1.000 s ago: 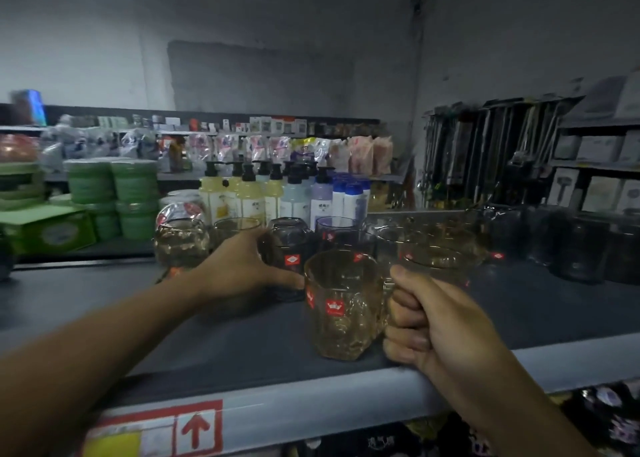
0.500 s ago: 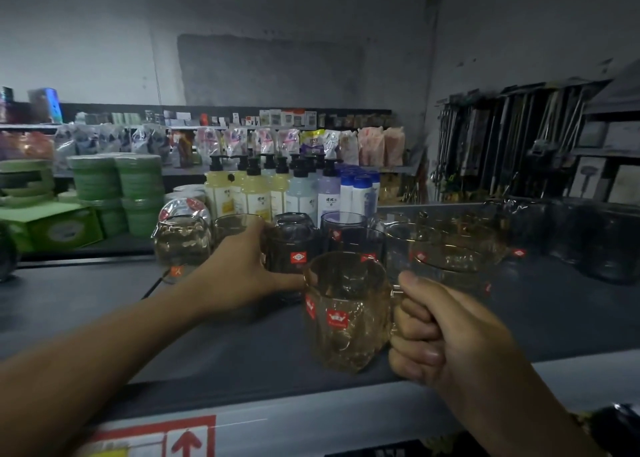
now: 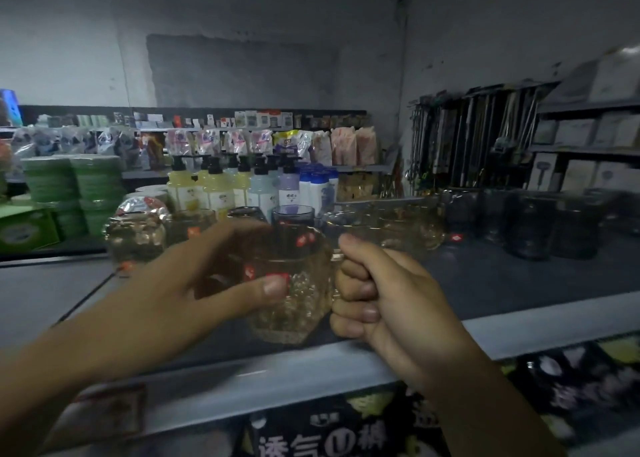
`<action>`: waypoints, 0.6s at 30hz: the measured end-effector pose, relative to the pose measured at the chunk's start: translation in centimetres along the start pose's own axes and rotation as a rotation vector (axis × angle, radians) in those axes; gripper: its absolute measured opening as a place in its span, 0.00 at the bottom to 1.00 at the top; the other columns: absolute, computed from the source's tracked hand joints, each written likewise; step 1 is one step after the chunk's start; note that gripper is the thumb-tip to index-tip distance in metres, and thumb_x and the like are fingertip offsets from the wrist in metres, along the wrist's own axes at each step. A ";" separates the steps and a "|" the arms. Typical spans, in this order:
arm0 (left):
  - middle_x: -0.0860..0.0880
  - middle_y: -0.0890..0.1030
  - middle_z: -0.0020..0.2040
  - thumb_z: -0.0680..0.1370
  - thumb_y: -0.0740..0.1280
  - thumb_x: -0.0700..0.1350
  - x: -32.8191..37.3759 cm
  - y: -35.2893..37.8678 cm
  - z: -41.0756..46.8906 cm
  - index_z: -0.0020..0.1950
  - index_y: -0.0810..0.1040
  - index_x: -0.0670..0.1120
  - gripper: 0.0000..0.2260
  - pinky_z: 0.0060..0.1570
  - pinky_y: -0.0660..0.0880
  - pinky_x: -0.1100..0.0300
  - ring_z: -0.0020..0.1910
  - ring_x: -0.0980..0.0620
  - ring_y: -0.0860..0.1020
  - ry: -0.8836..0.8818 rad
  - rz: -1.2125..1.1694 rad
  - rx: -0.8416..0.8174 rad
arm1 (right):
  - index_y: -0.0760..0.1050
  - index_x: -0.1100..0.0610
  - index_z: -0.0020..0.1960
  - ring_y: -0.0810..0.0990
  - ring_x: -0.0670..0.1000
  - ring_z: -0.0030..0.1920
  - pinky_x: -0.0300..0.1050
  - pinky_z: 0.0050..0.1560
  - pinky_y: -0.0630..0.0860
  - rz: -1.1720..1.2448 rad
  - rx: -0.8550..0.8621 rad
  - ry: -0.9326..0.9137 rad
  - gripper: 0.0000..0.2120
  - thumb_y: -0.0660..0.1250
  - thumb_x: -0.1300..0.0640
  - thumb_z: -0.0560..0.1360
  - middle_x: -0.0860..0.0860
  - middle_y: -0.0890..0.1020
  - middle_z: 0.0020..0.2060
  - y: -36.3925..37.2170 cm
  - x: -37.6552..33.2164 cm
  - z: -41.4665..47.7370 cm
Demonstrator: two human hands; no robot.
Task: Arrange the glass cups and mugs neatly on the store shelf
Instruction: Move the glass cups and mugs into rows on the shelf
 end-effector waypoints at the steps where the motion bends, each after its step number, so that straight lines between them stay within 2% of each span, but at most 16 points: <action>1: 0.57 0.84 0.59 0.64 0.73 0.73 0.4 1.2 -0.2 0.64 0.74 0.69 0.30 0.56 0.81 0.49 0.55 0.53 0.85 0.006 -0.017 0.030 | 0.61 0.52 0.33 0.54 0.46 0.26 0.41 0.27 0.58 -0.005 -0.028 -0.002 0.20 0.64 0.52 0.82 0.49 0.56 0.29 -0.6 -0.6 -0.5; 4: 0.56 0.85 0.59 0.61 0.78 0.70 1.9 4.7 0.0 0.63 0.75 0.68 0.32 0.59 0.81 0.50 0.57 0.53 0.84 0.026 -0.138 0.115 | 0.61 0.51 0.35 0.53 0.46 0.27 0.40 0.27 0.59 -0.002 -0.078 0.006 0.19 0.64 0.51 0.82 0.49 0.56 0.30 -3.1 -2.6 -1.8; 6: 0.54 0.85 0.58 0.60 0.79 0.69 3.4 7.2 0.6 0.62 0.77 0.67 0.32 0.57 0.82 0.53 0.56 0.51 0.85 0.044 -0.198 0.167 | 0.62 0.51 0.35 0.53 0.47 0.26 0.40 0.26 0.59 0.014 -0.090 0.015 0.19 0.66 0.51 0.80 0.49 0.56 0.30 -5.4 -3.9 -2.6; 9: 0.56 0.85 0.58 0.62 0.79 0.61 6.2 11.4 1.8 0.61 0.77 0.64 0.28 0.51 0.81 0.65 0.55 0.54 0.85 0.056 -0.265 0.177 | 0.63 0.51 0.34 0.52 0.46 0.26 0.41 0.26 0.58 0.027 -0.109 0.039 0.19 0.68 0.50 0.78 0.48 0.56 0.30 -9.2 -6.0 -3.6; 13: 0.57 0.86 0.56 0.65 0.80 0.56 9.1 16.8 4.3 0.64 0.76 0.56 0.30 0.51 0.79 0.68 0.54 0.56 0.85 0.018 -0.269 0.182 | 0.66 0.53 0.36 0.54 0.46 0.25 0.41 0.25 0.57 -0.010 -0.129 0.022 0.17 0.68 0.48 0.77 0.49 0.60 0.29 -14.2 -8.7 -4.2; 15: 0.58 0.86 0.53 0.64 0.83 0.54 9.7 19.4 5.8 0.63 0.76 0.54 0.31 0.49 0.79 0.69 0.52 0.58 0.85 -0.020 -0.257 0.265 | 0.71 0.58 0.42 0.57 0.46 0.25 0.42 0.25 0.59 -0.092 -0.070 -0.050 0.14 0.67 0.49 0.80 0.51 0.67 0.32 -16.5 -9.8 -4.0; 17: 0.63 0.85 0.52 0.60 0.81 0.55 10.1 21.8 7.3 0.61 0.76 0.56 0.31 0.48 0.78 0.71 0.49 0.63 0.84 -0.047 -0.181 0.369 | 0.73 0.60 0.52 0.67 0.49 0.27 0.45 0.27 0.68 -0.285 0.095 -0.157 0.12 0.67 0.50 0.81 0.55 0.76 0.39 -18.9 -10.5 -3.7; 18: 0.65 0.84 0.51 0.60 0.81 0.57 10.2 22.9 8.0 0.60 0.76 0.57 0.31 0.46 0.77 0.72 0.48 0.66 0.83 -0.061 -0.147 0.408 | 0.74 0.57 0.55 0.73 0.50 0.30 0.47 0.30 0.74 -0.410 0.190 -0.209 0.11 0.67 0.50 0.81 0.54 0.79 0.43 -19.9 -10.7 -3.7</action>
Point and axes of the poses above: each hand's wrist, its own z-axis towards the middle knuckle, its own y-axis out of the palm, x = y × z, the point moved 3 cm from there along z, towards the middle knuckle
